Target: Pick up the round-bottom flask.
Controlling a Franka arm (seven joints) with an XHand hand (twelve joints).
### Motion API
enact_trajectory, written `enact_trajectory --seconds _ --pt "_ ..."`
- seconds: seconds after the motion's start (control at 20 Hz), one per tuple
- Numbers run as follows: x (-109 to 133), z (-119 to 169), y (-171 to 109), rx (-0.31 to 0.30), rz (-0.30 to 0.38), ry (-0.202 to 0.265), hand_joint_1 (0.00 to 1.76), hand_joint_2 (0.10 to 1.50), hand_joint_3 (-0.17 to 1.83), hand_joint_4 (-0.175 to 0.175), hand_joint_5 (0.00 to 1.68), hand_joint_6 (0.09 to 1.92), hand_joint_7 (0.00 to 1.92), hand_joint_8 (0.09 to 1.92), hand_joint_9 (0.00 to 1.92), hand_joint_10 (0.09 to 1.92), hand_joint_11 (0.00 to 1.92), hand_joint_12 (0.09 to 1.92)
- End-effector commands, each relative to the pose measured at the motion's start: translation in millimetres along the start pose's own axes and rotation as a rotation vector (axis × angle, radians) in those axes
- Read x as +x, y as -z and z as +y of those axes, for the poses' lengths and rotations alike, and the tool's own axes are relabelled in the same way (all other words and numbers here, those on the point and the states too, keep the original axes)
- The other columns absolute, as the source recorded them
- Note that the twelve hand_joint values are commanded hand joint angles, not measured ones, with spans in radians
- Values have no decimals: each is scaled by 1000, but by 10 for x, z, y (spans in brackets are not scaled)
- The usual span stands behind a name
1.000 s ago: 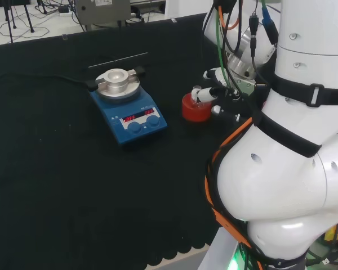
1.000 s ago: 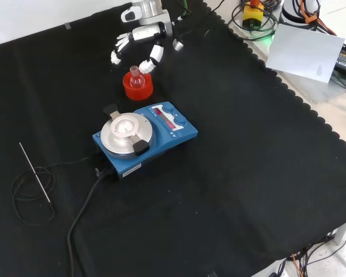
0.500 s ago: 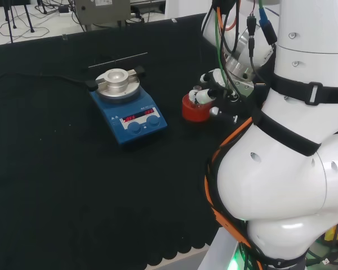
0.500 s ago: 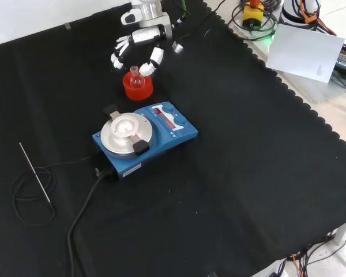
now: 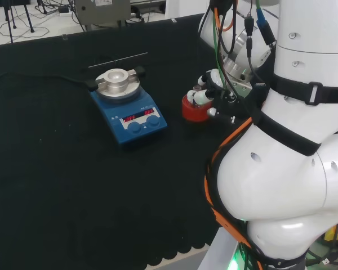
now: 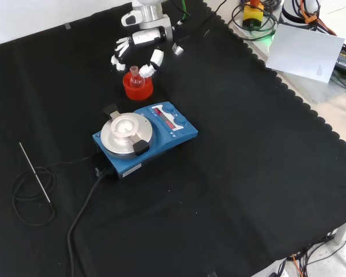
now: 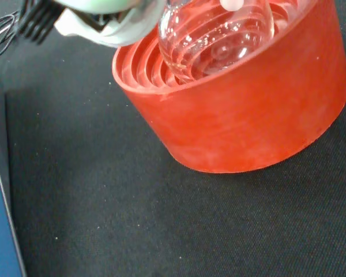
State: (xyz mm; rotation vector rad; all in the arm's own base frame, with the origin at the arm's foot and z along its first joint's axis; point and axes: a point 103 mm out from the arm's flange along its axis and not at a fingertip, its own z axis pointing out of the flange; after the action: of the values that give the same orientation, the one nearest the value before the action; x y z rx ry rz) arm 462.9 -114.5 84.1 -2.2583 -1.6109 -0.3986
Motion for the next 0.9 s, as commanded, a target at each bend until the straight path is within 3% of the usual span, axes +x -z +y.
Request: enact_trajectory --seconds 0.05,0.4,0.9 --pt "5 -5 -22 -1 -10 -1 898 610 693 -74 581 663 322 643 462 665 0 1259" --pt "15 9 -33 -8 -16 2 911 621 691 -78 601 769 335 652 470 669 0 1283" --pt "56 8 -24 -26 -28 9 941 658 691 -90 752 890 361 661 495 673 0 1331"
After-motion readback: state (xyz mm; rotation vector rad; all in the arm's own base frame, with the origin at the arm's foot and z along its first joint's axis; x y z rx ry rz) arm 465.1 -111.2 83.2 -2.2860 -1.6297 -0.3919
